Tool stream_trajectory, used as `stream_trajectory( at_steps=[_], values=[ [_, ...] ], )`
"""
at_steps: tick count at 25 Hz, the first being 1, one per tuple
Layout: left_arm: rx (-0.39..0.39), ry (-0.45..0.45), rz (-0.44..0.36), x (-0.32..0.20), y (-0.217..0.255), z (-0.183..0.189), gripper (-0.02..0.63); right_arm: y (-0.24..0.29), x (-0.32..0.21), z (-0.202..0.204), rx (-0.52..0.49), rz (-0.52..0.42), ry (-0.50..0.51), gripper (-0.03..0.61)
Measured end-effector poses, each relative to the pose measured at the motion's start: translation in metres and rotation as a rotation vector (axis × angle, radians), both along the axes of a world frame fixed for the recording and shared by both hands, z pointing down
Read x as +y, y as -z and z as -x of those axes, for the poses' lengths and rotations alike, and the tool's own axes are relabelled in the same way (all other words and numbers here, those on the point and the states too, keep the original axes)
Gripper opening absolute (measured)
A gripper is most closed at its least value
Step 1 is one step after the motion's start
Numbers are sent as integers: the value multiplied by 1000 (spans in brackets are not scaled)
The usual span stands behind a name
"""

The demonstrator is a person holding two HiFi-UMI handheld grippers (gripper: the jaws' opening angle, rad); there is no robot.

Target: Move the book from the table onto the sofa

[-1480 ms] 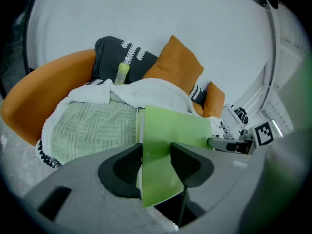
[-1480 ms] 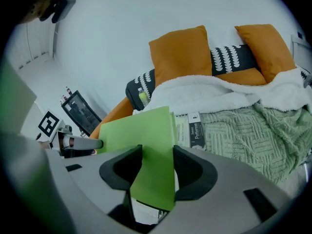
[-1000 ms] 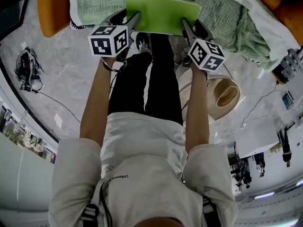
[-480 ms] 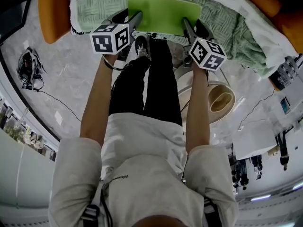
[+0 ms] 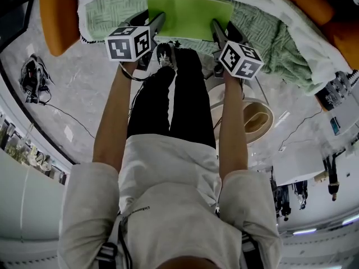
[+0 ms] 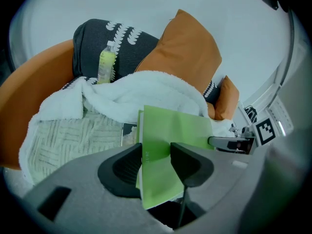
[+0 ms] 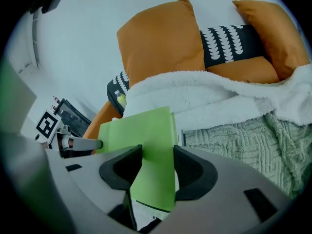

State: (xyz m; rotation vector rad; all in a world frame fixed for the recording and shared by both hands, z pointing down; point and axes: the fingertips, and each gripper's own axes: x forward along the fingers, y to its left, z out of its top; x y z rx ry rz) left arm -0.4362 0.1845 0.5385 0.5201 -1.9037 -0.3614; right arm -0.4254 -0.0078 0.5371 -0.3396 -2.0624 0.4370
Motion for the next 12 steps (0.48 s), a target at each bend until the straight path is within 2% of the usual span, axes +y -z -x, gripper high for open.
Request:
stream_trajectory(
  at_steps=[12],
  values=[
    [69, -7, 17, -3, -25, 19, 195, -27, -3, 17, 76, 11, 11, 183]
  ],
)
